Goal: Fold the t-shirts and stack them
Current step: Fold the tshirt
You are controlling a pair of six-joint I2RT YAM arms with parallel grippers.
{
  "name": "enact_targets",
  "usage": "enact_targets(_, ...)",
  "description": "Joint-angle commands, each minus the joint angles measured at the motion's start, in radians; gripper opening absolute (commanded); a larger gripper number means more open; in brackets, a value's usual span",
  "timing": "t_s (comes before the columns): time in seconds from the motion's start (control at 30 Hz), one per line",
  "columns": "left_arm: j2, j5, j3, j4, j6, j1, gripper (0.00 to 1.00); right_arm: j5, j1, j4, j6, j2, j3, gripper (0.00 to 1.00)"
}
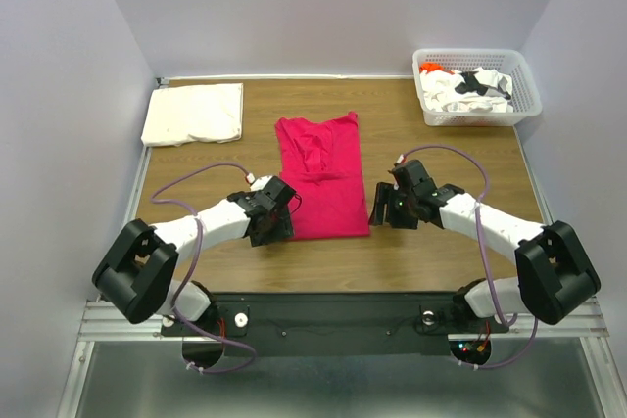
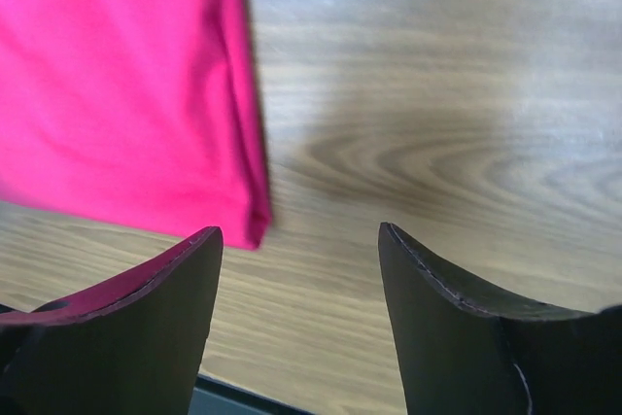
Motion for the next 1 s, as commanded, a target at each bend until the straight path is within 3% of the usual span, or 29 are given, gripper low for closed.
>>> enact_targets(0.0,0.042,-0.030,0.054,-0.010,-0.013,-0.017,0.65,0.054,0.001,-0.059,-0.002,0.005,0.036,0.70)
enact_targets(0.17,0.062,-0.049,0.074,-0.009,-0.015,-0.025,0.61,0.035,0.004,-0.069,-0.005,0.022,0.044,0.63)
enact_targets(0.63,0.200,-0.018,0.057,0.011,0.019,-0.048,0.42,0.050,0.093,-0.069,0.063,0.157,0.125,0.57)
enact_targets(0.97,0.240,-0.016,0.069,0.010,0.048,-0.063,0.16,0.116,0.163,-0.087,0.125,0.240,0.176,0.53)
